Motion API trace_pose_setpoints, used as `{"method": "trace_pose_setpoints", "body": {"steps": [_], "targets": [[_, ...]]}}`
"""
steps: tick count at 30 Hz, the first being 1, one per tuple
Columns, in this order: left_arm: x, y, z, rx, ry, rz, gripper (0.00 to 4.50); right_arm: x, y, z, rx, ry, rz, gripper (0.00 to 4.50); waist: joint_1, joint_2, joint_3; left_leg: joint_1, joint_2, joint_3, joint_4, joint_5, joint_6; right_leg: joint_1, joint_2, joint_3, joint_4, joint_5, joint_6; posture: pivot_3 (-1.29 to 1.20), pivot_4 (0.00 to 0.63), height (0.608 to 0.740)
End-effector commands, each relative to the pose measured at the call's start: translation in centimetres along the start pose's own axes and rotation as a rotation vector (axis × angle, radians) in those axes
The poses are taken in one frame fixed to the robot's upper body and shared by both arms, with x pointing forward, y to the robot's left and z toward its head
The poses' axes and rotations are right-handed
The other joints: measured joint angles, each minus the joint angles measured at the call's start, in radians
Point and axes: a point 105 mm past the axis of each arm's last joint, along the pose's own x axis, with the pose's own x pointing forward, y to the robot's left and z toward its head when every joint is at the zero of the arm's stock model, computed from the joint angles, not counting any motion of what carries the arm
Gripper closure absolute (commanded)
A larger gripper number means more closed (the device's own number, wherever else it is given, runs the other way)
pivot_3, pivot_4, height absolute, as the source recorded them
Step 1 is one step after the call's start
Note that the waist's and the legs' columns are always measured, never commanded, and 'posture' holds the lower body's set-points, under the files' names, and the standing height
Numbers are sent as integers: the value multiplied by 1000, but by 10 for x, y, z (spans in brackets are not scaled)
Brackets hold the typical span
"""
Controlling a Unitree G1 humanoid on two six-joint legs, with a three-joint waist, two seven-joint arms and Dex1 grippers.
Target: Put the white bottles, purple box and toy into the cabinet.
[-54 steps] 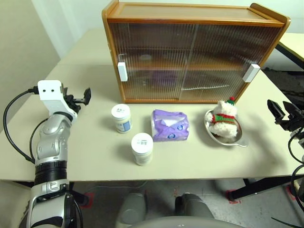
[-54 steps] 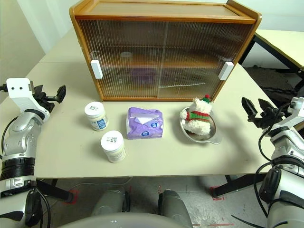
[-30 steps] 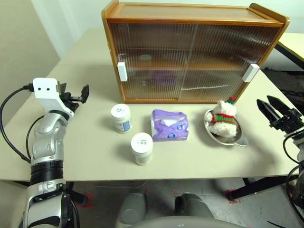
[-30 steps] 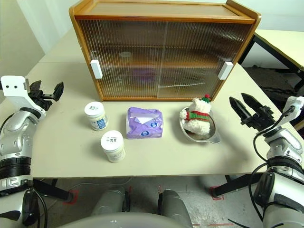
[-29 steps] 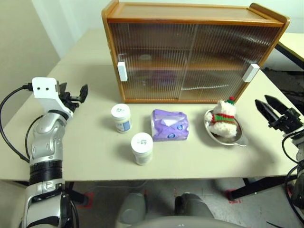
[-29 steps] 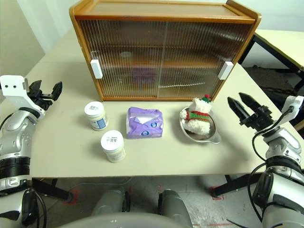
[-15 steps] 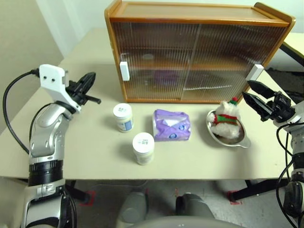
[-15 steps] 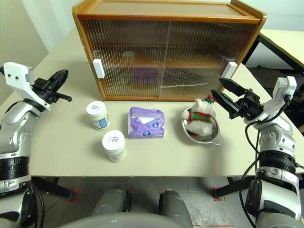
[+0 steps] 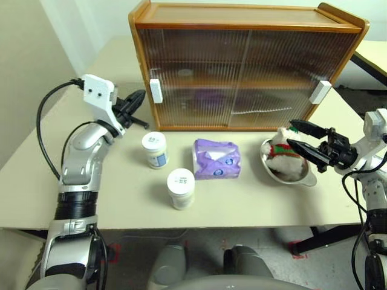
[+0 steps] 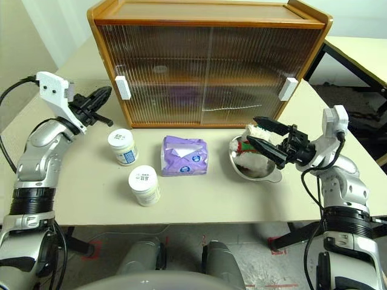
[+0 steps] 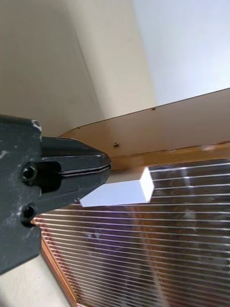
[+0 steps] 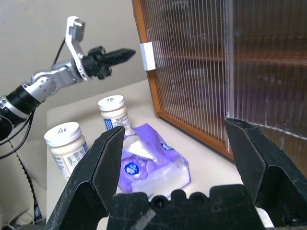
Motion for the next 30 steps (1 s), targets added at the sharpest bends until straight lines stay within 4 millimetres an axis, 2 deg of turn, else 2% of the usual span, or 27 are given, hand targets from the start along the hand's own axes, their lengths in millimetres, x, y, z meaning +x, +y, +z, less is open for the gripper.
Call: {"method": "trace_pose_setpoints", "body": {"steps": [1, 11, 22, 25, 30], "targets": [[8, -5, 0, 6, -7, -2, 4456, 5, 4, 2, -18, -11, 13, 0, 0, 0, 0, 0, 0, 0, 0, 0, 0, 0, 0, 0, 0, 0, 0, 138, 0, 740], [24, -16, -5, -2, -10, -20, 4456, 14, 12, -5, -16, -14, 32, 0, 0, 0, 0, 0, 0, 0, 0, 0, 0, 0, 0, 0, 0, 0, 0, 122, 0, 740], [36, -33, -4, 3, -23, -75, 4456, 16, 13, -8, -23, -14, 33, 0, -2, 0, 0, 0, 0, 0, 0, 0, 0, 0, 0, 0, 0, 0, 0, 110, 0, 740], [45, -38, 4, 2, -38, -102, 4456, 21, 10, -1, -41, -50, 22, 0, -2, 0, 0, 0, 0, 0, 0, 0, 0, 0, 0, 0, 0, 0, 0, 97, 0, 740], [55, -44, 13, 2, -49, -142, 4456, 23, 9, -2, -54, -53, 12, 0, -6, 0, 0, 0, -1, 0, 0, 1, 1, 0, 1, 0, 0, 0, 0, 85, 0, 740]]}}
